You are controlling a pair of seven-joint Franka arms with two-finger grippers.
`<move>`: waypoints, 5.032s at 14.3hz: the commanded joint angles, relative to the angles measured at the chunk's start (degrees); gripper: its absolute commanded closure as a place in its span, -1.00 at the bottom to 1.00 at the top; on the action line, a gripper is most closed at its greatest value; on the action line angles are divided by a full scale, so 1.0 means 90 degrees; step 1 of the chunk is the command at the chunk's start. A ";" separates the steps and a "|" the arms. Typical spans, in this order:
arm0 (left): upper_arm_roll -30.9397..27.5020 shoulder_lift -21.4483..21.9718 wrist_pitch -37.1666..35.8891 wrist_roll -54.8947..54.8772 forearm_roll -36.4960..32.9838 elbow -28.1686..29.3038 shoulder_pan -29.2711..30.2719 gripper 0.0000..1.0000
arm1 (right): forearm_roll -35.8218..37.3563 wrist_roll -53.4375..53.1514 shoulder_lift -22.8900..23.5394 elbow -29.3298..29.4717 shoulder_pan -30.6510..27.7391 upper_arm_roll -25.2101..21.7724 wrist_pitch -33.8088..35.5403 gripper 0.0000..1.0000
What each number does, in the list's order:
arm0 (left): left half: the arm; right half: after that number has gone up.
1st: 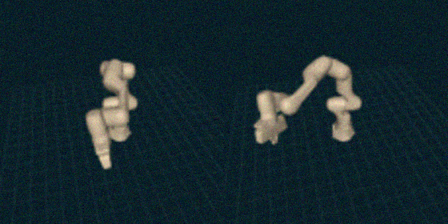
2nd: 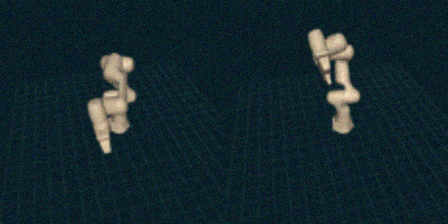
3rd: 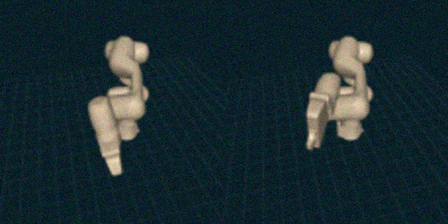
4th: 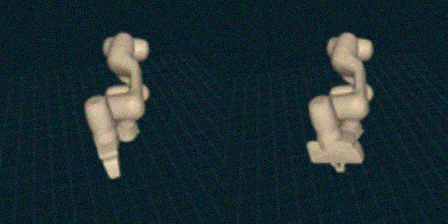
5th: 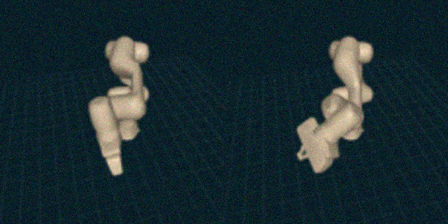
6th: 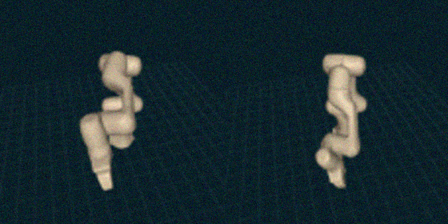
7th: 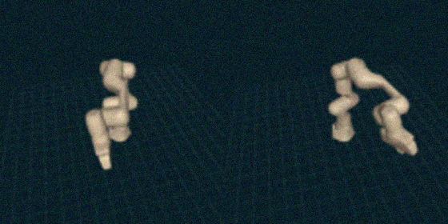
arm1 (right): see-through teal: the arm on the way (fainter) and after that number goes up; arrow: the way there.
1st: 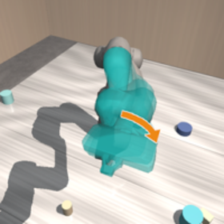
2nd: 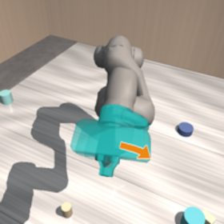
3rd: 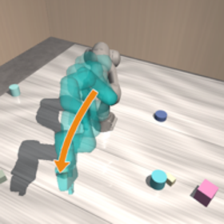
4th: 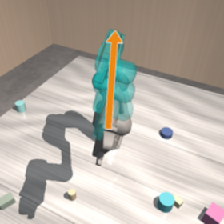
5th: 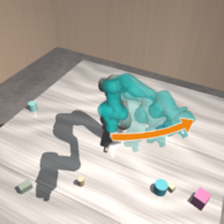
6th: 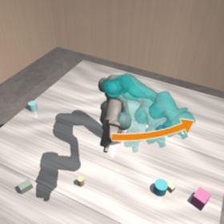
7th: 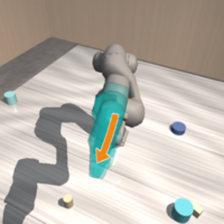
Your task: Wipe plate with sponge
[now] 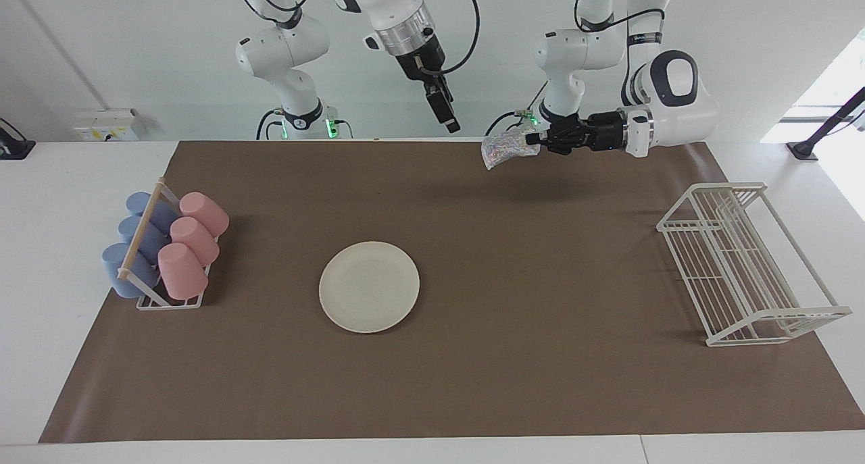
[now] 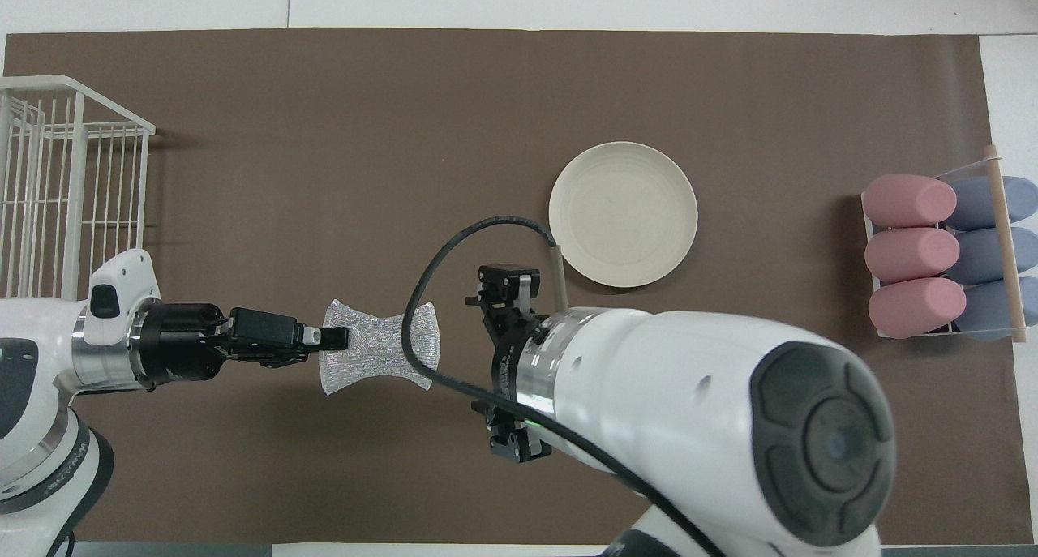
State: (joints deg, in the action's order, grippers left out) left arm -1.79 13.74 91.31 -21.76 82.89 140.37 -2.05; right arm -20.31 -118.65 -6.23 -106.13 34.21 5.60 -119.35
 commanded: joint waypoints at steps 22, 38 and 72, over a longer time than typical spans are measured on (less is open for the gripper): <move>-0.0094 0.0231 -0.0331 -0.0249 0.0379 0.0350 -0.0007 1.00 | -0.0067 -0.0294 0.0985 -0.0093 0.0721 -0.0036 -0.1924 -1.00; -0.0094 0.0212 -0.0390 -0.0268 0.0223 0.0311 0.0013 1.00 | 0.0508 -0.0255 0.1103 0.0180 0.0789 -0.0036 -0.1495 1.00; -0.0084 -0.0061 0.2205 0.0443 -0.6892 -0.1017 0.0423 -1.00 | 0.0743 0.7711 0.2733 -0.1587 -0.2287 -0.0065 -0.3476 1.00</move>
State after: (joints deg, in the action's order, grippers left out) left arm -2.99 14.67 108.27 -19.80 26.28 132.32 1.32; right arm -14.00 -53.47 17.26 -120.39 15.63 4.28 -148.12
